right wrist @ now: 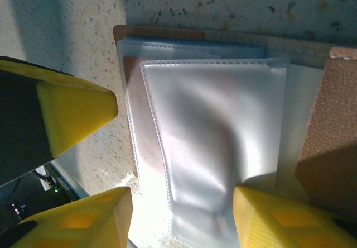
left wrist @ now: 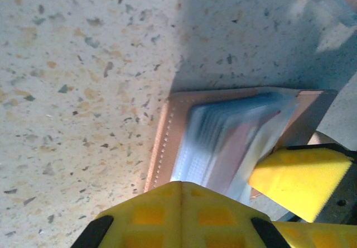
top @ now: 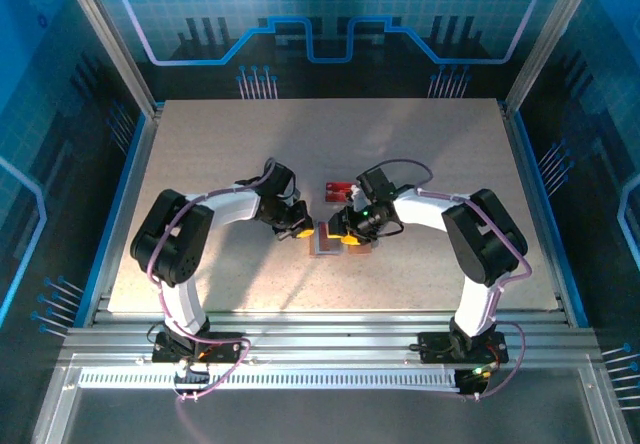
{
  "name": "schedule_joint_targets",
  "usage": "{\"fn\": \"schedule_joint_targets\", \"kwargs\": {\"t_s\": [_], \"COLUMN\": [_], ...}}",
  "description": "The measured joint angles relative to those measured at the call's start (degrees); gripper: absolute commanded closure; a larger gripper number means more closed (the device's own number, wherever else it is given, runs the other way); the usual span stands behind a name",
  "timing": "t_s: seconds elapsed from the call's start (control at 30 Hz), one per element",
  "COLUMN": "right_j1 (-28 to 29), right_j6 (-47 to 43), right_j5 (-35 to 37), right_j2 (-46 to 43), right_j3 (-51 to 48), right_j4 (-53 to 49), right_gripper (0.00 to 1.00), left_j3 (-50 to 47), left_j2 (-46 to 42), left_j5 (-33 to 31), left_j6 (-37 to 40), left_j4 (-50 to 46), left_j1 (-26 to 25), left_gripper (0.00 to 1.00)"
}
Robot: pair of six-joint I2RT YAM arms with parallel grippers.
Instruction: Take the credit cards out of the card holder
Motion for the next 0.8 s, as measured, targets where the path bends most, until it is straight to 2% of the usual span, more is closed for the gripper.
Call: {"fn": "schedule_joint_targets", "kwargs": {"t_s": [0.37, 0.47, 0.63, 0.73, 0.8], "right_j1": [-1.3, -1.5, -2.3, -2.4, -2.5], "right_j6": [3.0, 4.1, 5.4, 5.8, 6.2], "right_j5": [-3.4, -3.9, -4.0, -4.0, -4.2], "right_j2": [-0.7, -0.7, -0.7, -0.7, -0.7], "right_j3": [-3.8, -4.4, -5.5, -5.7, -6.2], "right_j4": [6.6, 8.3, 9.6, 10.3, 11.2], "right_gripper": [0.50, 0.50, 0.50, 0.50, 0.51], "left_j3": [0.1, 0.2, 0.2, 0.2, 0.2], "left_j2": [-1.8, -0.7, 1.1, 1.3, 1.4], "left_j5": [2.8, 3.2, 3.6, 3.5, 3.6], "left_j6": [-6.6, -7.8, -9.8, -10.2, -10.3], "left_j4": [5.4, 7.2, 8.5, 8.6, 8.7], "left_j1": [-2.5, -3.2, -3.2, -3.2, -3.2], "left_gripper": [0.83, 0.75, 0.69, 0.68, 0.71]}}
